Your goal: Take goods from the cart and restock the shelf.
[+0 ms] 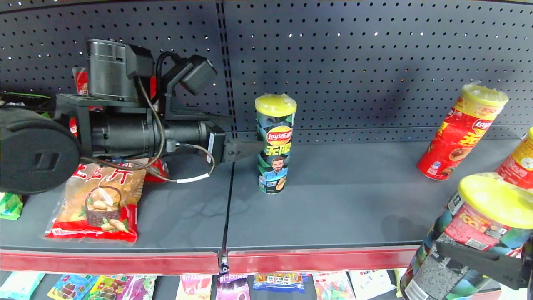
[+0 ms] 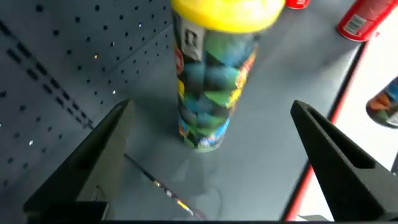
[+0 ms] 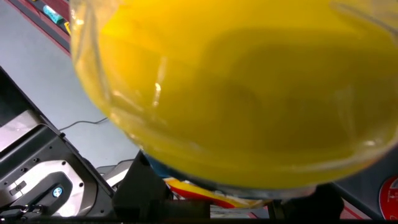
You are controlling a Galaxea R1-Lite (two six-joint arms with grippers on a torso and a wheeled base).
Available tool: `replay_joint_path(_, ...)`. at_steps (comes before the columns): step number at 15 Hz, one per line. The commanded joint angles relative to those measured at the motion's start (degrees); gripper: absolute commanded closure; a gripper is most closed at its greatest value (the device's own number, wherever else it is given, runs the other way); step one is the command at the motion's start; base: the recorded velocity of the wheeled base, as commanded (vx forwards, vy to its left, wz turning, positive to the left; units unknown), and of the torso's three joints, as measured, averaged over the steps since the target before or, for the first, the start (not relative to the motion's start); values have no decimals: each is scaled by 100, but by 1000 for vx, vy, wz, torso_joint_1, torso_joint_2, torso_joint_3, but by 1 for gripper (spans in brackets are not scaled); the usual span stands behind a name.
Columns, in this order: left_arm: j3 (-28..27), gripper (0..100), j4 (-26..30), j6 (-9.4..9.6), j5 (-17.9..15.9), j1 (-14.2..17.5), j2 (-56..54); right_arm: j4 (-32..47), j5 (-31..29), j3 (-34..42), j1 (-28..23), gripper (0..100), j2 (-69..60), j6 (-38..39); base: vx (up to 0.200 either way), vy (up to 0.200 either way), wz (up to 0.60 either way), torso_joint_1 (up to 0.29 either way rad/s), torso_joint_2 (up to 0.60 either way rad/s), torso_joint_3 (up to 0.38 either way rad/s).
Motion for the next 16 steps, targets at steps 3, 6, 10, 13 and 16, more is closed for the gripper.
replay_joint_path(3,-191,0,-474,-2,35,-5,556,-2,1,1,-15,100,43,0,0,0,0,0,0,0)
replay_joint_path(6,-376,0,-527,-29,43,-146,741,-2,1,1,-15,100,70,0,0,0,0,0,0,0)
replay_joint_path(10,-622,0,-527,-64,43,-295,952,-2,1,-8,-15,100,70,9,0,0,0,0,0,0)
replay_joint_path(13,-842,0,-518,-73,52,-295,1180,-2,1,1,-85,100,78,9,0,0,0,0,0,0)
replay_joint_path(16,-982,100,-527,-64,52,-383,1347,-2,1,-8,-94,100,78,9,0,0,0,0,0,0)
